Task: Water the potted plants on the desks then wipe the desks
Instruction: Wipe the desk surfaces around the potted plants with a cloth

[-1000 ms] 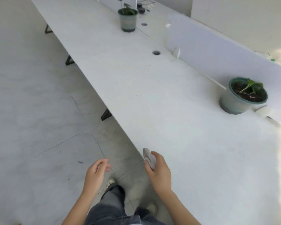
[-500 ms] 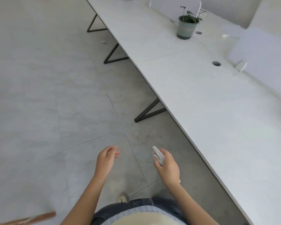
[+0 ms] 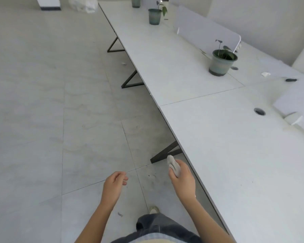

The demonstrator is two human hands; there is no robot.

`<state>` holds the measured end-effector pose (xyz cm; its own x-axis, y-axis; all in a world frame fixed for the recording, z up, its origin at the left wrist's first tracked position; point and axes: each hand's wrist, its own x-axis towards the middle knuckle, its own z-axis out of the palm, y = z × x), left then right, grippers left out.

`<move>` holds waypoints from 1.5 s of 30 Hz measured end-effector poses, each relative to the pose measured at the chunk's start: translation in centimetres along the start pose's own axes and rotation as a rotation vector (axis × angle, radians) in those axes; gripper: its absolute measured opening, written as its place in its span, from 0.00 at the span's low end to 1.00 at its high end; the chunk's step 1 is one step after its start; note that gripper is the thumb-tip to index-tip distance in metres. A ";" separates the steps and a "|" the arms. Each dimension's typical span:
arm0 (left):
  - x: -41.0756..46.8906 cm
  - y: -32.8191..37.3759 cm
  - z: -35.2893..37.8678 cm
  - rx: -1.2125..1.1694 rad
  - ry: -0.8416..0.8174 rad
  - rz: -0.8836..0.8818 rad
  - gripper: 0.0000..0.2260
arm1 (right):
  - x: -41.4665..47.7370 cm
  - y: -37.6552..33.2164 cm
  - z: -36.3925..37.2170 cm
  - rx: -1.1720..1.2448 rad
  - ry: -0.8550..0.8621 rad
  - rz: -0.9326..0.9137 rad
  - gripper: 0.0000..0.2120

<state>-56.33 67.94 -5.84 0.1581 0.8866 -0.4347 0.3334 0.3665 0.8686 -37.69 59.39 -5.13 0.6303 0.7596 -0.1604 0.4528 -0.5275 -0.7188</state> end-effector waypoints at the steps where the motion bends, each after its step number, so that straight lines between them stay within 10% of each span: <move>1: 1.3 1.3 0.5 -0.005 0.006 0.009 0.08 | 2.0 -0.9 -0.5 0.015 0.008 -0.009 0.13; 27: 41.9 22.3 3.1 0.135 -0.312 0.107 0.11 | 32.5 -15.3 6.9 0.161 0.349 0.362 0.14; 36: 46.4 25.8 10.5 0.283 -0.627 0.168 0.09 | 38.0 -12.6 4.5 0.198 0.530 0.559 0.14; 45: 52.6 33.6 20.4 0.450 -0.577 0.448 0.10 | 49.2 -7.4 -5.1 0.347 0.831 0.603 0.08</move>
<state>-17.85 121.08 -4.38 0.7703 0.5938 -0.2324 0.4446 -0.2390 0.8632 -6.81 98.70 -4.31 0.9787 -0.1533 -0.1368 -0.1957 -0.4918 -0.8484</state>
